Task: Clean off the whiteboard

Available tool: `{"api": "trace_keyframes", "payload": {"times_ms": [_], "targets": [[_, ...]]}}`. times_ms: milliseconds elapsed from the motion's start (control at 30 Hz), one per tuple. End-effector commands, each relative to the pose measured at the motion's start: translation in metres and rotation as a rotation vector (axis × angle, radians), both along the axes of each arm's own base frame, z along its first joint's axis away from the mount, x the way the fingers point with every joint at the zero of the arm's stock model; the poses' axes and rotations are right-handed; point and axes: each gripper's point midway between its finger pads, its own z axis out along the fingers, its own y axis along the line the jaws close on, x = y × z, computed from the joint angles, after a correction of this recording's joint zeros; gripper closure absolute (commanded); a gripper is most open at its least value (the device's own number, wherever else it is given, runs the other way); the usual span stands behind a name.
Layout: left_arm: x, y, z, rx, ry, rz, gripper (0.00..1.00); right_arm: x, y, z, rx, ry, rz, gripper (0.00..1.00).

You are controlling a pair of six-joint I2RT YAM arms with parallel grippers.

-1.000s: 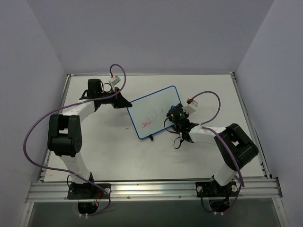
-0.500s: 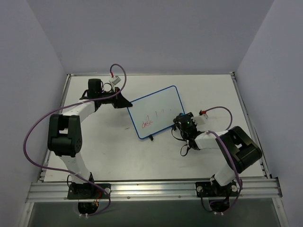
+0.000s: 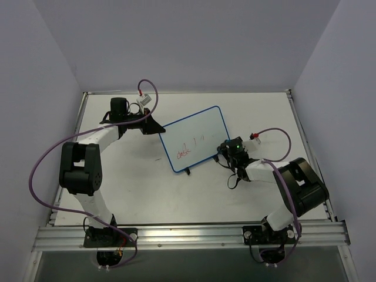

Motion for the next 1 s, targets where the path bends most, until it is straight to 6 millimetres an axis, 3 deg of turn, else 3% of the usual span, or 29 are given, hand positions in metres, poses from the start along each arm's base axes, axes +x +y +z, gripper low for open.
{"api": "trace_keyframes", "payload": {"times_ms": [0,67,133,167,267,333,367,433,467,567,667,733,967], "targets": [[0.011,-0.002,-0.005,0.063,-0.167,-0.010,0.98,0.001,0.000,-0.005,-0.082,0.073,0.070,1.00],[0.011,-0.001,-0.006,0.064,-0.166,-0.011,0.98,0.017,0.014,0.003,-0.163,0.054,0.152,1.00],[0.010,-0.001,-0.007,0.065,-0.163,-0.011,0.98,0.026,0.039,0.014,-0.205,-0.006,0.265,1.00],[0.010,-0.001,-0.007,0.067,-0.165,-0.011,0.98,0.026,0.049,0.012,-0.219,-0.005,0.293,1.00],[0.008,0.001,-0.010,0.088,-0.153,-0.013,0.98,0.025,0.090,0.030,-0.328,-0.084,0.397,1.00],[0.007,0.002,-0.011,0.094,-0.145,-0.012,0.98,0.013,0.125,0.036,-0.399,-0.129,0.478,1.00],[0.007,0.002,-0.012,0.095,-0.145,-0.013,0.98,0.014,0.140,0.048,-0.440,-0.169,0.516,1.00],[0.007,0.002,-0.011,0.098,-0.141,-0.014,0.98,0.007,0.161,0.052,-0.495,-0.196,0.558,1.00],[0.006,0.003,-0.011,0.097,-0.133,-0.017,0.98,-0.004,0.183,0.059,-0.520,-0.230,0.608,1.00],[0.005,0.009,-0.007,0.090,-0.121,-0.006,0.98,-0.021,0.211,0.059,-0.540,-0.267,0.658,1.00],[0.005,0.020,0.001,0.079,-0.119,0.019,0.98,-0.024,0.218,0.052,-0.539,-0.264,0.674,1.00],[0.005,0.027,0.006,0.084,-0.117,0.039,0.98,-0.021,0.211,0.047,-0.555,-0.251,0.655,1.00],[-0.001,0.041,0.006,0.139,-0.107,0.075,0.98,-0.001,0.140,0.034,-0.584,-0.179,0.516,1.00]]}}
